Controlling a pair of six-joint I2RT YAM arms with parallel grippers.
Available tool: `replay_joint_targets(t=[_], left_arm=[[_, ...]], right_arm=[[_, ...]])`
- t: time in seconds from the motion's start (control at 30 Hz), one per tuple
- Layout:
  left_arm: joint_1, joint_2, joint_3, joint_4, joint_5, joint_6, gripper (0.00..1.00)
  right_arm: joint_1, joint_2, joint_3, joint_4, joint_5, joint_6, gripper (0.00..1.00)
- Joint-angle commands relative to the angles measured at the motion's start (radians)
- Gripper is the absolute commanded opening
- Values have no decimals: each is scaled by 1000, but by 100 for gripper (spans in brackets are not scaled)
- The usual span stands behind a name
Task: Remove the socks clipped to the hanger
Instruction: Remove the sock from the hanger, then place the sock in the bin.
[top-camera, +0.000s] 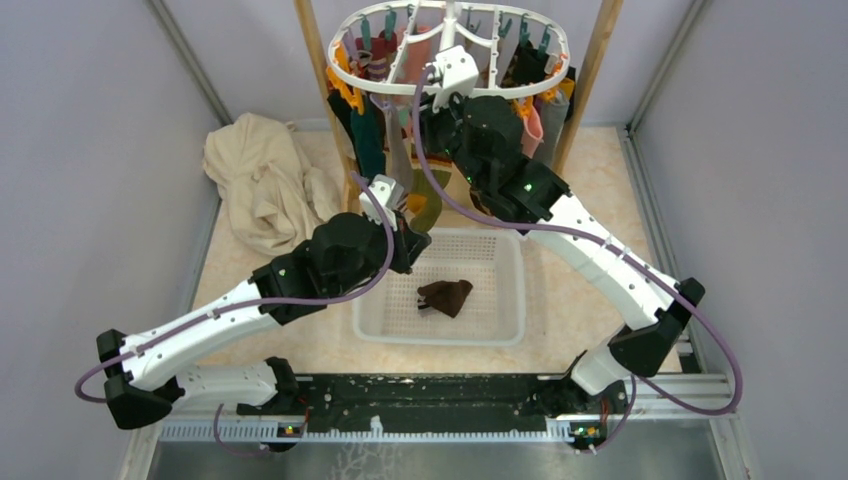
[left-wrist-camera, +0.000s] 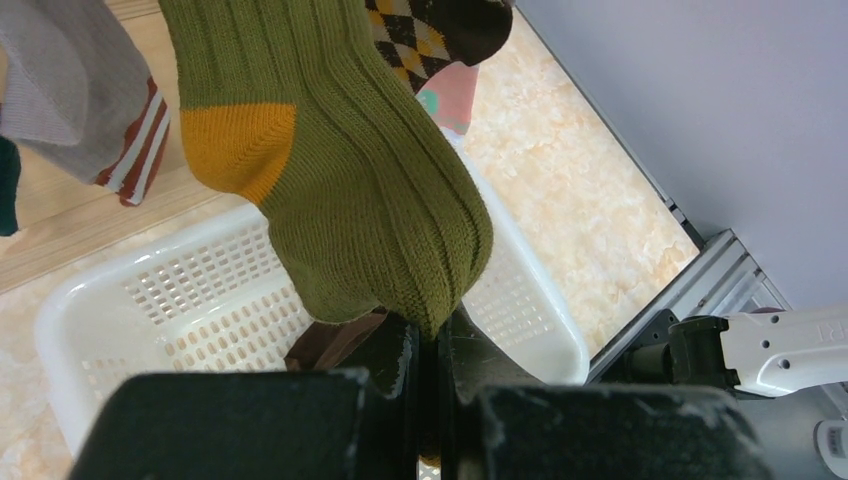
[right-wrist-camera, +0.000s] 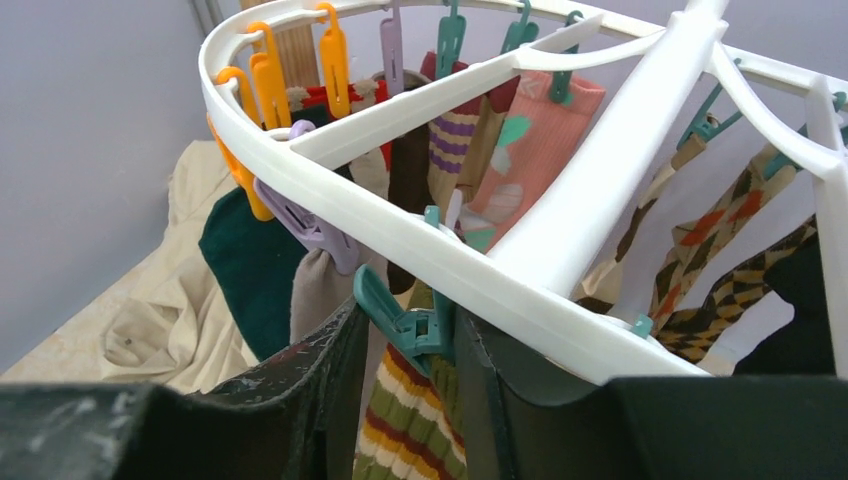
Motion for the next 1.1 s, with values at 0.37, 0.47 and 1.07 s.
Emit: replay_joint_targets(t=[0.37, 0.47, 1.07], left_arm=[[-4, -33, 1, -15, -4, -14, 4], [-4, -32, 2, -15, -3, -15, 4], [-5, -34, 39, -36, 33, -24, 4]], right_arm=[[-3, -48, -43, 156, 24, -13, 0], [-3, -52, -49, 155, 26, -13, 0], [-3, -193, -288, 158, -9, 46, 65]])
